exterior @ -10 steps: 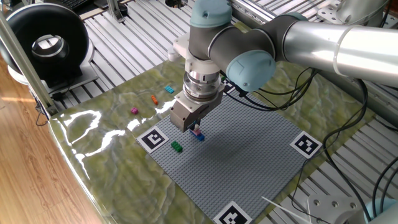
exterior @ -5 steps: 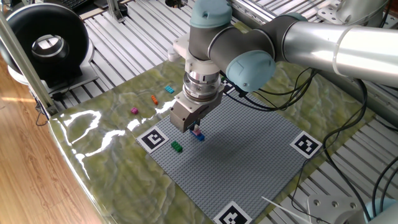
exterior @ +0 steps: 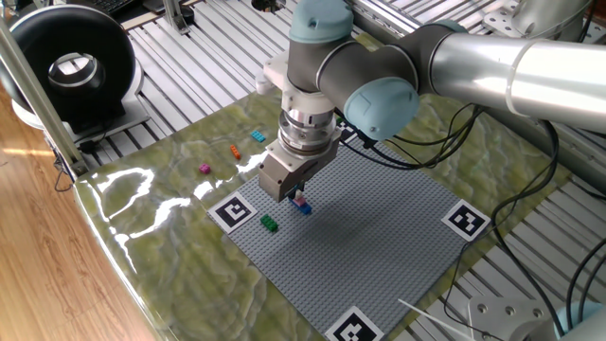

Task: Stack small Lego blocks randomly, one at a time

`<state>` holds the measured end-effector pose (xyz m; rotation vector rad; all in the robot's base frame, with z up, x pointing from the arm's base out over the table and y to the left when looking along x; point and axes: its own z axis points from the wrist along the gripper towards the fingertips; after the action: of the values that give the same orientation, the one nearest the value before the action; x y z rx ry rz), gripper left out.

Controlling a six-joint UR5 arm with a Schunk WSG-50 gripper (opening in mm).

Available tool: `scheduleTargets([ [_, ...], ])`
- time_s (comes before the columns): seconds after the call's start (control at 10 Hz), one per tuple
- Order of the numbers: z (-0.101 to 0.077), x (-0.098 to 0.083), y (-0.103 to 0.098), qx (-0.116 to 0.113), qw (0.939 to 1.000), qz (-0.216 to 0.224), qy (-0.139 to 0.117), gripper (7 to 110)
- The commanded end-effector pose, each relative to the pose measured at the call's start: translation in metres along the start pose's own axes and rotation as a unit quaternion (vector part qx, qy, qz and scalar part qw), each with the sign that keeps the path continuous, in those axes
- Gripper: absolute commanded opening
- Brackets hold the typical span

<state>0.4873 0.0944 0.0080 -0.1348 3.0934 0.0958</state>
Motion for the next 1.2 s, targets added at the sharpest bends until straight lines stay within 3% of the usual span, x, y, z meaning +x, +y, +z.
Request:
scheduleTargets([
  [0.0,-0.0008,-0.0005,0.0014,-0.005,1.0,0.005,0.0,7],
  [1.1,0.0014,0.0005,0.0,-0.004,1.0,0.007,0.004,7],
])
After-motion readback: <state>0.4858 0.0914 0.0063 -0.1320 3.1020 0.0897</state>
